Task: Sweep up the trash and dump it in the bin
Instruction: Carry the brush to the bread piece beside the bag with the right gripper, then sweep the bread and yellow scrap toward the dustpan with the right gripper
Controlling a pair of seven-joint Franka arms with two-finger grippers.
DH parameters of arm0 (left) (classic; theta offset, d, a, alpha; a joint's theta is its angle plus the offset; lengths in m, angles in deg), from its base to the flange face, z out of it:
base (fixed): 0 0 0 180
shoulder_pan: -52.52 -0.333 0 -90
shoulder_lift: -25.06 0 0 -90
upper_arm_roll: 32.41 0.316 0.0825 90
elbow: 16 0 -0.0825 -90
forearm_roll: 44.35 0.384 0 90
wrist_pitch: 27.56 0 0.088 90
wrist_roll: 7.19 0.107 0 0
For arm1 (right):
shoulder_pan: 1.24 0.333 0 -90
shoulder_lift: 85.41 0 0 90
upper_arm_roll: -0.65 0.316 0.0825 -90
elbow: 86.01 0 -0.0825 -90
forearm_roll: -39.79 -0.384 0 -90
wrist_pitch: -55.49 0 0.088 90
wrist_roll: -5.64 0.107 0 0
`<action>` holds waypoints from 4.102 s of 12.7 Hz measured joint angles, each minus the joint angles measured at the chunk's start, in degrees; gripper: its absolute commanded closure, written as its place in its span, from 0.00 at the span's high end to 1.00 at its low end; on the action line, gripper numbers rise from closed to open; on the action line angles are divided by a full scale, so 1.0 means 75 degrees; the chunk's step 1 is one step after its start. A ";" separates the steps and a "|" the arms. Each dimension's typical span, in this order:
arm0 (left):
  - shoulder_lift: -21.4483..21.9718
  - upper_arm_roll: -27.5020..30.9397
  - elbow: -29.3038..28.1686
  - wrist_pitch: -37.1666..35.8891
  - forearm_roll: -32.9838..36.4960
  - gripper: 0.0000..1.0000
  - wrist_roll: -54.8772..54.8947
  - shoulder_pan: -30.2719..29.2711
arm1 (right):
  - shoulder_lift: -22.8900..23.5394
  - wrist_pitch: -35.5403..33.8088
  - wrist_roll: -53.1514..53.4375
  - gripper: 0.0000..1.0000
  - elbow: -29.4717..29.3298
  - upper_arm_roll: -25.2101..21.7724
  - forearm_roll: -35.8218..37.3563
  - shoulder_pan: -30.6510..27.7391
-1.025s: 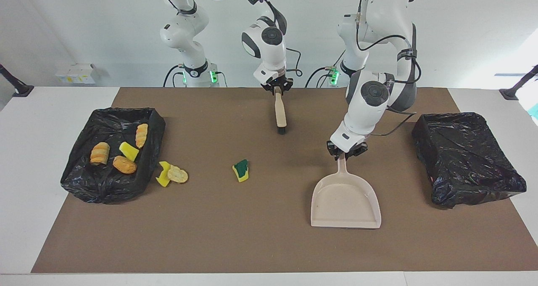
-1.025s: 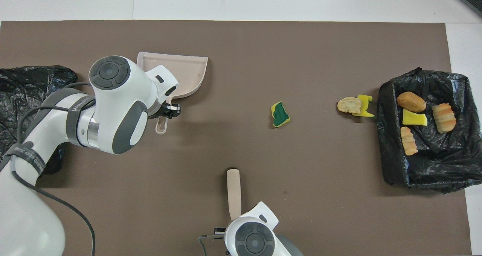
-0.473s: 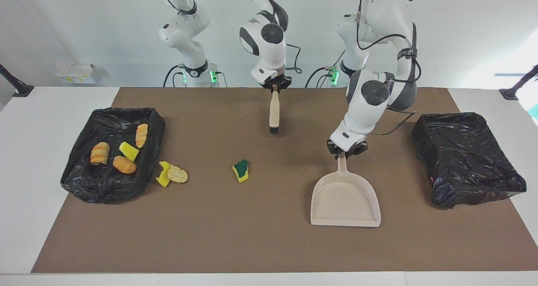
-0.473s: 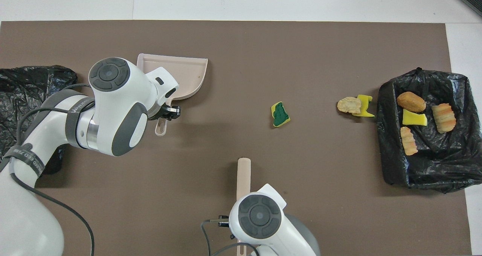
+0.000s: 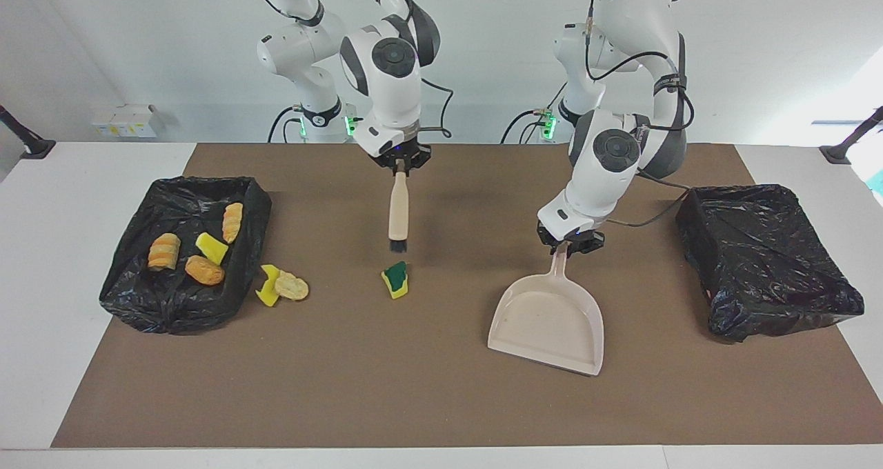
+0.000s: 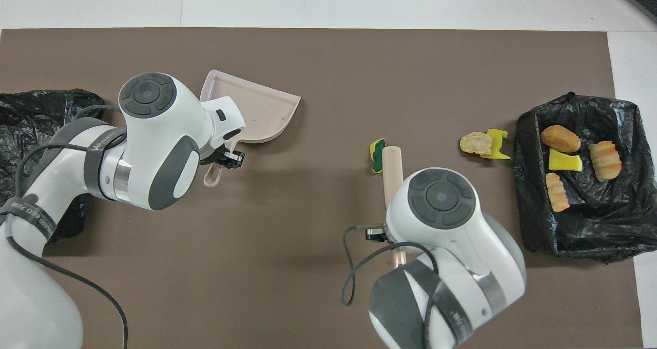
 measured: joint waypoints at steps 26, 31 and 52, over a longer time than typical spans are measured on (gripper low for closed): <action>-0.0514 -0.0098 0.1001 -0.0341 -0.0285 0.00 0.6374 -0.0668 | 0.1395 -0.0613 -0.0711 0.00 -0.0235 0.0078 0.2859 -0.2156; -0.0523 -0.0108 0.1001 -0.0341 -0.0280 0.00 0.6375 -0.0668 | 0.1434 -0.0352 -0.0802 0.00 -0.0308 0.0141 0.1502 -0.1478; -0.0233 -0.0134 0.0620 -0.0870 0.1829 0.00 0.6949 0.0390 | 0.1127 -0.0960 -0.1829 0.00 -0.1152 -0.0064 0.0054 -0.2260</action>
